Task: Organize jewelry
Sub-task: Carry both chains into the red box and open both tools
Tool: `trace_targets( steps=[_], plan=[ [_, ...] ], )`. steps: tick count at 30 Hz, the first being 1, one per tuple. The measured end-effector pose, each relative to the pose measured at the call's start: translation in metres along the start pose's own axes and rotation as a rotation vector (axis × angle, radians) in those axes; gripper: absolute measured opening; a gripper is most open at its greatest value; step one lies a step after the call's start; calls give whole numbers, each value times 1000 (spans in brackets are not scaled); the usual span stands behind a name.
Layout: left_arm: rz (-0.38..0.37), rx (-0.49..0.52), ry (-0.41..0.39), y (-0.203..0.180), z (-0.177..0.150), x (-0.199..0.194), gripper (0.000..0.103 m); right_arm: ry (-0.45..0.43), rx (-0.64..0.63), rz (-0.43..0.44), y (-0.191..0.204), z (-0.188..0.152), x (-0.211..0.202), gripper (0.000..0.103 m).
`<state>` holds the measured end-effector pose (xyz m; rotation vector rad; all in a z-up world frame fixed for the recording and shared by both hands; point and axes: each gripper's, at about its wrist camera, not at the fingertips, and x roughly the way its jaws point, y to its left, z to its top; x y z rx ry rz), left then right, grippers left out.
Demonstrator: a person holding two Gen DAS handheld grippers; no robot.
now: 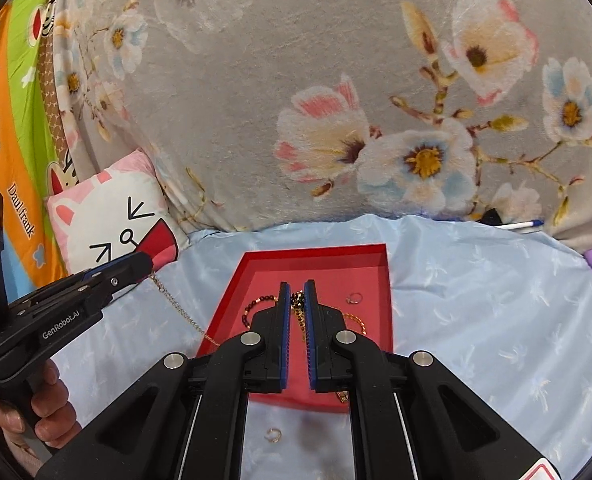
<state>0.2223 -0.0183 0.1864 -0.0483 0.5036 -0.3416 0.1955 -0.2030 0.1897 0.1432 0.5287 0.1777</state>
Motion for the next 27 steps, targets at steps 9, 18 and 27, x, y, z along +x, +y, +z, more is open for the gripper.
trace_targets(
  steps=[9, 18, 27],
  plan=[
    [20, 3, 38, 1, 18, 57, 15, 95, 20, 29, 4, 3, 73, 7],
    [46, -19, 108, 11, 1, 102, 15, 174, 34, 55, 5, -14, 121, 7],
    [54, -44, 137, 22, -11, 122, 16, 220, 34, 48, 4, -26, 150, 7]
  ],
)
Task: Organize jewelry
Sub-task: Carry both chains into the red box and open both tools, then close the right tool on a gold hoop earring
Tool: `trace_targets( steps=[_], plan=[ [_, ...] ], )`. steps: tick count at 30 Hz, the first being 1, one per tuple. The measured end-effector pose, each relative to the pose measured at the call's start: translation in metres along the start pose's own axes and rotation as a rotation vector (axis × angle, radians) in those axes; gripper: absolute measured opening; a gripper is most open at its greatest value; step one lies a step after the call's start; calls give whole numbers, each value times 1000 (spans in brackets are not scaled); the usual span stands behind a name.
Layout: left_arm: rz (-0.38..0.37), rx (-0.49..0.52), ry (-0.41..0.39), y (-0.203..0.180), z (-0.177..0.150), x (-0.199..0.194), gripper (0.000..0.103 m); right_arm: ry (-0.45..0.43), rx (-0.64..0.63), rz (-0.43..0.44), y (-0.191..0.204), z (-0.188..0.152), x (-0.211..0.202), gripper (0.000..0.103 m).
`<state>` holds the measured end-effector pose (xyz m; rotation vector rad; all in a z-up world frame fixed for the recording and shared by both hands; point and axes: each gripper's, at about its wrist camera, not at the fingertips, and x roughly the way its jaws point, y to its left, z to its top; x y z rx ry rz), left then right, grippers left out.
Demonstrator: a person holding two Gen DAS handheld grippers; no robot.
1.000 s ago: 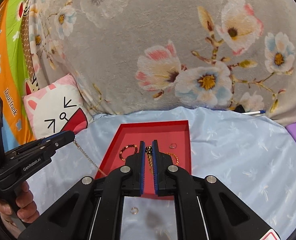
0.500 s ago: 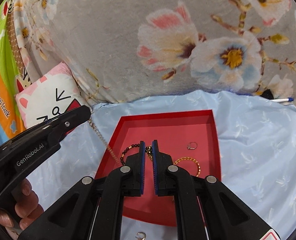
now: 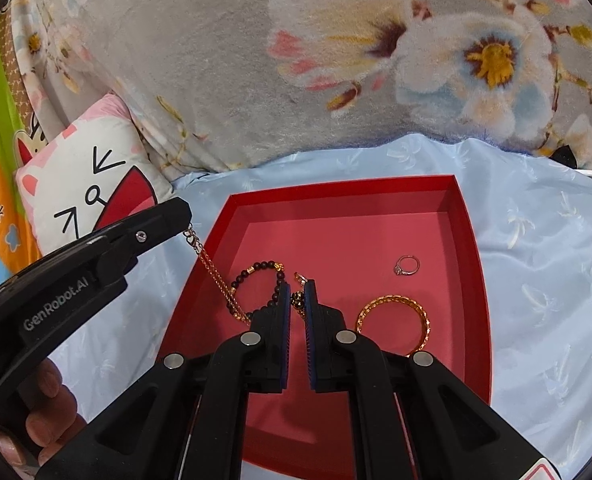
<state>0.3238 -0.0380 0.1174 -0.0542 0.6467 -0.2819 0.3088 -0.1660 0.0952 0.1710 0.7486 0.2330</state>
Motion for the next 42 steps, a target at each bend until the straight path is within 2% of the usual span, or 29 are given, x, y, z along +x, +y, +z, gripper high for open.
trace_targets(
  steps=[3, 5, 7, 10, 17, 29, 42],
  plan=[
    [1, -8, 5, 3, -1, 4, 16, -4, -1, -6, -2, -1, 6, 7],
    [5, -21, 7, 6, -2, 6, 19, -11, 3, -14, -3, -2, 7, 16],
    [23, -27, 6, 8, -3, 6, 29, -21, 16, -27, -6, -3, 5, 20],
    [32, -44, 8, 13, -6, 4, 36, -41, 19, -37, -9, -4, -4, 20],
    [42, -43, 3, 16, -19, -13, 36, -67, 17, -33, -14, -18, -33, 20],
    [44, -42, 36, 17, -77, -59, 37, -57, 13, -34, -4, -89, -87, 20],
    [40, -101, 176, 24, -155, -76, 37, 20, 49, -68, -6, -171, -120, 20]
  ],
)
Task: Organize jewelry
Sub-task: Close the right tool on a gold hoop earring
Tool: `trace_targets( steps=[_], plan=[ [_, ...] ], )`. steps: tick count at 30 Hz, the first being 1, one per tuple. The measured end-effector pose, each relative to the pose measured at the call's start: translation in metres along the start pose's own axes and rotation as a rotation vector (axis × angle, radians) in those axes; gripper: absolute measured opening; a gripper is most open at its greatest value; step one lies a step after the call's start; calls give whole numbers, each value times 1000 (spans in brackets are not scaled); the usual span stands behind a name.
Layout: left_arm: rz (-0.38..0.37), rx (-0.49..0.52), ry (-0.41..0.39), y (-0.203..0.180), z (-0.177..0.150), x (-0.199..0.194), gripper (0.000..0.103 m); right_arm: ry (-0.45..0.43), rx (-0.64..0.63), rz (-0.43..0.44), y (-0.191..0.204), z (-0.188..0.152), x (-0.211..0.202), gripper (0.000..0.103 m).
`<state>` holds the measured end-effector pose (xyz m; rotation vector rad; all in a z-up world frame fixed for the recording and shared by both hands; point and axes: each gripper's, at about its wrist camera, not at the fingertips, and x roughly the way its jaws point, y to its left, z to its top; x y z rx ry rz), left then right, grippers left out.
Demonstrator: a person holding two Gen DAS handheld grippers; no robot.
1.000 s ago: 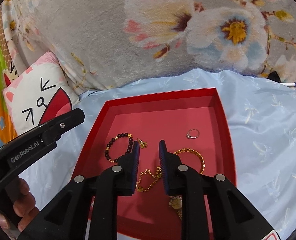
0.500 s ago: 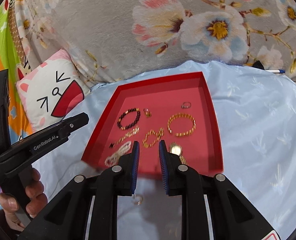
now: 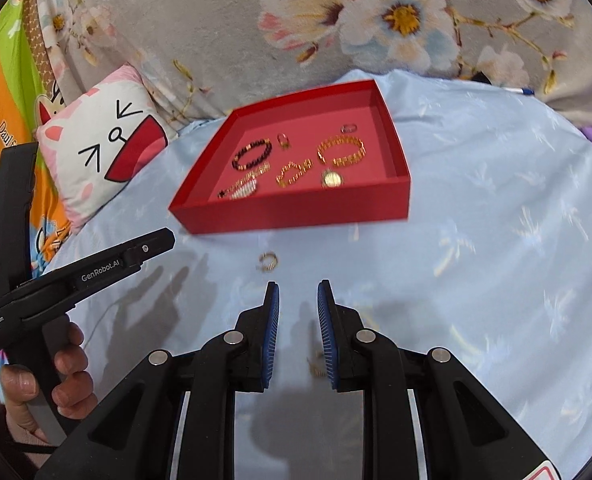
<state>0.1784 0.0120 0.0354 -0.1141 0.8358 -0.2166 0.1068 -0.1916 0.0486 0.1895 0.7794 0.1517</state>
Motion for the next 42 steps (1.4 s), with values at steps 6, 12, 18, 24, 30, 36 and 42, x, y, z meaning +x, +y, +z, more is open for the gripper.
trace_targets(
  steps=[6, 12, 18, 24, 30, 36, 42],
  plan=[
    [18, 1, 34, 0, -28, -2, 37, 31, 24, -29, -7, -28, -4, 20],
    [17, -2, 59, 0, -52, -7, 37, 43, 14, -55, -4, -48, -9, 20],
    [38, 32, 52, -7, -73, -15, 37, 50, 14, -67, -4, -59, -13, 20],
    [52, 82, 24, -16, -84, -20, 42, 49, 4, -85, -2, -57, -8, 20],
    [32, 93, 27, -19, -86, -20, 52, 59, -3, -97, -3, -49, 5, 20],
    [36, 108, 32, -22, -86, -19, 56, 67, -18, -107, 1, -43, 14, 20],
    [36, 110, 33, -23, -86, -19, 57, 70, -23, -118, 2, -40, 18, 20]
  ],
)
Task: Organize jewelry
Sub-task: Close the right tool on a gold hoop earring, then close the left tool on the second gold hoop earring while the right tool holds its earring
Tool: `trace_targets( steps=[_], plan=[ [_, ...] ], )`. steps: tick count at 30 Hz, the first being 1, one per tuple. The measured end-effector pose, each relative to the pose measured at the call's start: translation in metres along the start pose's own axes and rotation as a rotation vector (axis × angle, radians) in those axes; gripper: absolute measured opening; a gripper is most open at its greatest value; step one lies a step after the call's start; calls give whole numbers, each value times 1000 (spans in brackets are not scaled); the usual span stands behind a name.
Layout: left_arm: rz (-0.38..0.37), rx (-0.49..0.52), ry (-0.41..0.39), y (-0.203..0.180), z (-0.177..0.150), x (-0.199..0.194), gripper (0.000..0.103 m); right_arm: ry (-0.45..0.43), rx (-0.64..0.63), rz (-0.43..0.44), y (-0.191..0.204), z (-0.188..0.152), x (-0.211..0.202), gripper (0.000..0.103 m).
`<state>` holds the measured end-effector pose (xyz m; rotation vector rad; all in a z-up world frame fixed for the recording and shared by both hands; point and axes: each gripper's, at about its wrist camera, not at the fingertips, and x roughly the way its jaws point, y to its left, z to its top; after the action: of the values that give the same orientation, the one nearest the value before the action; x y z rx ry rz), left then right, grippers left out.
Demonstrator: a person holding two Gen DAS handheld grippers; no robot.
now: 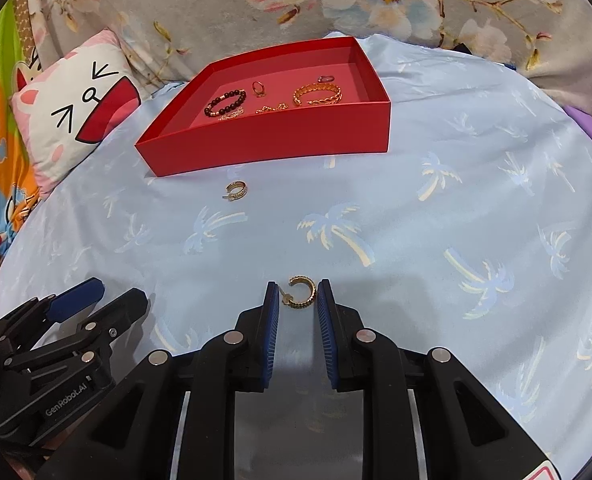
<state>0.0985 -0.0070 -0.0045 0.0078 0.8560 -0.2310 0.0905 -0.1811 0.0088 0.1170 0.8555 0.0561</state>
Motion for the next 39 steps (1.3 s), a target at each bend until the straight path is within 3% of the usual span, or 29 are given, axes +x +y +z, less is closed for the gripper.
trace_targets(
  steps=[20, 39],
  plan=[
    [6, 4, 1, -3, 1, 2, 60, -6, 28, -8, -6, -1, -2, 15],
    [17, 51, 16, -51, 70, 66, 59, -10, 76, 1, -24, -16, -18, 15]
  ],
)
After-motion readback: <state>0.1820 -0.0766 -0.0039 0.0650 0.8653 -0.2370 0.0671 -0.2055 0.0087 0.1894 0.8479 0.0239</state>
